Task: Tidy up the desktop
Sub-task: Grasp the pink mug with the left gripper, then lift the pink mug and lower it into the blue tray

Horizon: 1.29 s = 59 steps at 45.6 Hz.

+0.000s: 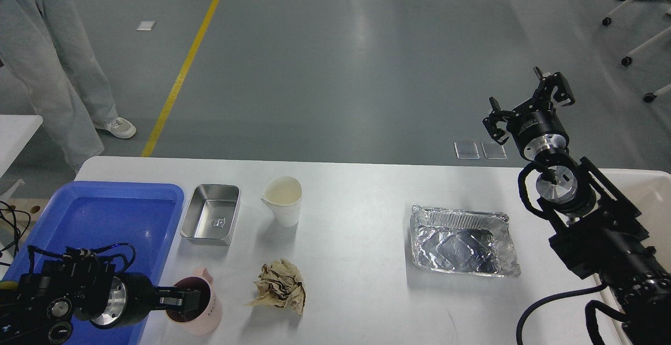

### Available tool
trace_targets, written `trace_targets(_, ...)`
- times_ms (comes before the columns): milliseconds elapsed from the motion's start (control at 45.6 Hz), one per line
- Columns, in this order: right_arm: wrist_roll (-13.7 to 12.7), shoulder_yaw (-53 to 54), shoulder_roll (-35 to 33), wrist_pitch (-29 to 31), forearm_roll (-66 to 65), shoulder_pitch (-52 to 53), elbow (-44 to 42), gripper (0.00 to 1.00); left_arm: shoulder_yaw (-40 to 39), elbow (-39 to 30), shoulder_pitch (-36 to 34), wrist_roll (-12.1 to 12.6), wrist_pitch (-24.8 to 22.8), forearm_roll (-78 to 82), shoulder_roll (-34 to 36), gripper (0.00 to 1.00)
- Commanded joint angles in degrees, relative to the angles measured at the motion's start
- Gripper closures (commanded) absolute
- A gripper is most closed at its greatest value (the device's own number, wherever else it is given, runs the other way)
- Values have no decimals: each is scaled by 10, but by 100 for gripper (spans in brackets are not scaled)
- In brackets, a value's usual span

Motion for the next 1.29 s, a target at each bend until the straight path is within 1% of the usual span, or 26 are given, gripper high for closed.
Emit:
trace_targets(0,0,0,-1,0,0,0,0,0,0,1,0,12,-6,0,-5,43)
trace_targets(88,0,0,-2,-1,0,-1,1,0,4,1,0,18,-12,0,-5,51)
trace_targets(263,0,0,-2,-1,0,-1,1,0,17,-1,-4,19,-30,-2,0,62)
trace_targets(329,0,0,-2,-1,0,-1,1,0,16,-3,-4,19,-41,-2,2,68)
trace_targets(373,0,0,-2,-1,0,-1,1,0,16,-3,-5,19,-50,-2,5,73)
trace_targets(548,0,0,-2,-1,0,-1,1,0,12,-4,-6,17,-83,-4,11,99)
trace_targets(570,0,0,-2,0,0,-1,1,0,12,-5,-6,17,-84,-4,13,100)
trace_targets(790,0,0,0,0,0,-2,1,0,10,-14,-11,12,-85,-4,25,100)
trace_targets(899,0,0,1,0,0,-2,1,0,-3,-24,-14,10,-86,-5,38,100)
trace_targets(1031,0,0,1,-1,0,-2,2,0,-37,-46,-28,4,-98,-13,81,100)
trace_targets(1119,0,0,3,-1,0,-2,2,0,-72,-55,-49,-23,-127,-40,119,100)
trace_targets(1185,0,0,3,-1,0,-1,2,0,-103,-54,-70,-43,-162,-76,149,100)
trace_targets(1272,0,0,3,-1,0,-1,2,0,-143,-54,-100,-57,-211,-115,183,100)
